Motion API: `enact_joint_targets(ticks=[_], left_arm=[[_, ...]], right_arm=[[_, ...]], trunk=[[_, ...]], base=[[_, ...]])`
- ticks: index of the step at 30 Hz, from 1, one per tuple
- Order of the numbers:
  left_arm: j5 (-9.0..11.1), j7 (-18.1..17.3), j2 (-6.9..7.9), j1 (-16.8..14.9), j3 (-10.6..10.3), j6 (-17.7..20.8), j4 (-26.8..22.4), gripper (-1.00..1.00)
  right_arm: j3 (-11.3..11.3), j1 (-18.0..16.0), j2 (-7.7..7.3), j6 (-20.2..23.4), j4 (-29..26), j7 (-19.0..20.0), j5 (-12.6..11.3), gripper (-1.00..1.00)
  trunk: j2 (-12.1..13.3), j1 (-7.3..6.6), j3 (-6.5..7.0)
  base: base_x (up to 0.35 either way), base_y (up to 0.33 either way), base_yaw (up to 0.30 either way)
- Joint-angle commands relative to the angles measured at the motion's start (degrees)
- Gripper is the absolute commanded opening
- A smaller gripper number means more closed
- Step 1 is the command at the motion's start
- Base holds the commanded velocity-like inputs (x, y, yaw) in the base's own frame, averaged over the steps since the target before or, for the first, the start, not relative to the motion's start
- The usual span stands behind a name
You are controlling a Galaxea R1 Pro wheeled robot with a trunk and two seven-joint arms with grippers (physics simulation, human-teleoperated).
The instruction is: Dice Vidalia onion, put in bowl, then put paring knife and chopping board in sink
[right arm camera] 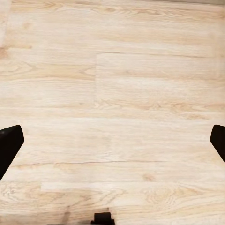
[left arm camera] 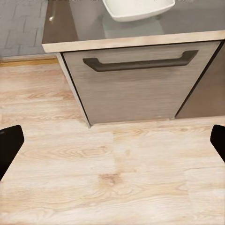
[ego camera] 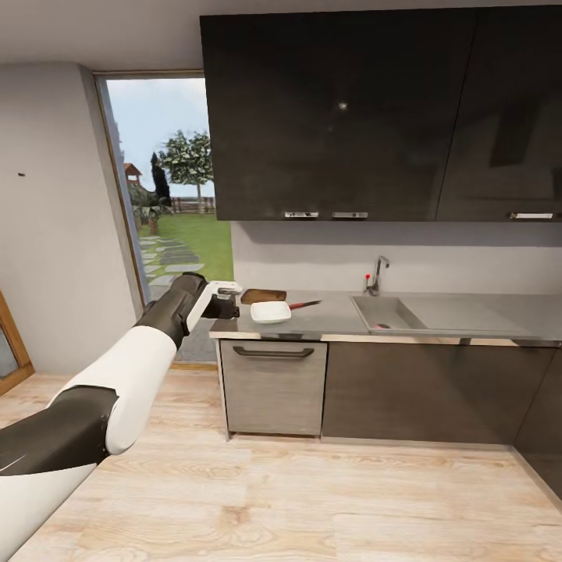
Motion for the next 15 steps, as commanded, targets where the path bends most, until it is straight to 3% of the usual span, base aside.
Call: enact_joint_targets(ticks=[1, 9, 15], left_arm=[[-0.03, 0.02, 0.01, -0.01, -0.17, 0.19, -0.05, 1.0], [-0.09, -0.14, 0.12, -0.01, -0.14, -0.19, -0.12, 1.0], [-0.03, -0.22, 0.03, -0.01, -0.31, -0.28, -0.07, 1.0]], right_arm=[[0.02, -0.01, 0.0, -0.17, 0.04, -0.12, 0.02, 1.0], [-0.09, -0.01, 0.0, -0.17, 0.37, -0.19, -0.07, 1.0], [-0.1, -0.01, 0.06, -0.17, 0.39, -0.27, -0.13, 1.0]], trunk=[[-0.04, 0.02, -0.03], [-0.04, 0.02, -0.03], [-0.04, 0.02, -0.03]], base=[[0.0, 0.0, 0.0], [0.012, 0.0, 0.0], [0.22, 0.0, 0.0]])
